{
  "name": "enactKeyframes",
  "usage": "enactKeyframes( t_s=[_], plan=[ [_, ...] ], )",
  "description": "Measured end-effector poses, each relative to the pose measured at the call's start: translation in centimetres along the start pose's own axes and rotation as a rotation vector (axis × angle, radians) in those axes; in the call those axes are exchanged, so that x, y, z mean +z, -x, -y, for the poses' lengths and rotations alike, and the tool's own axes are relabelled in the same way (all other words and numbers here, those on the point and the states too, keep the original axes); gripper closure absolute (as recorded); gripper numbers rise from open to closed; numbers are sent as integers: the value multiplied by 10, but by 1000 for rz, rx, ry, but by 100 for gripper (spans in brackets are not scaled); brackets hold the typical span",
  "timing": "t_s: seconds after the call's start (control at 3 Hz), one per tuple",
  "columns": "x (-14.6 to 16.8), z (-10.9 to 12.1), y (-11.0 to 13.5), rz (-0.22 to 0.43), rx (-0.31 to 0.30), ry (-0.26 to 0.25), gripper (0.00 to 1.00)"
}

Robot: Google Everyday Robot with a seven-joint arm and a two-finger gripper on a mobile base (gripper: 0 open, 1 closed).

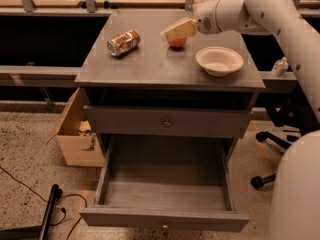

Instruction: Place orange can into middle drawer

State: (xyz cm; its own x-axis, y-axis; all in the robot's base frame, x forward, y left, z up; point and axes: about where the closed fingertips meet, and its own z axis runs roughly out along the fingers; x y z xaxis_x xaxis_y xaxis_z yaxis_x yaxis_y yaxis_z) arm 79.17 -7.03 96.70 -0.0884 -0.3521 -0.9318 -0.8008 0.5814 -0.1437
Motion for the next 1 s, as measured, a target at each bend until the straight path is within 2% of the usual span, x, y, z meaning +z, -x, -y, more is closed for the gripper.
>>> enactKeyframes(
  t_s=[0.33,0.67,1.0],
  plan=[
    [27,-23,33,-10,-158,126,0],
    [56,-45,50,-50,-322,226,0],
    [90,-66,44,-114,-452,313,0]
  ],
)
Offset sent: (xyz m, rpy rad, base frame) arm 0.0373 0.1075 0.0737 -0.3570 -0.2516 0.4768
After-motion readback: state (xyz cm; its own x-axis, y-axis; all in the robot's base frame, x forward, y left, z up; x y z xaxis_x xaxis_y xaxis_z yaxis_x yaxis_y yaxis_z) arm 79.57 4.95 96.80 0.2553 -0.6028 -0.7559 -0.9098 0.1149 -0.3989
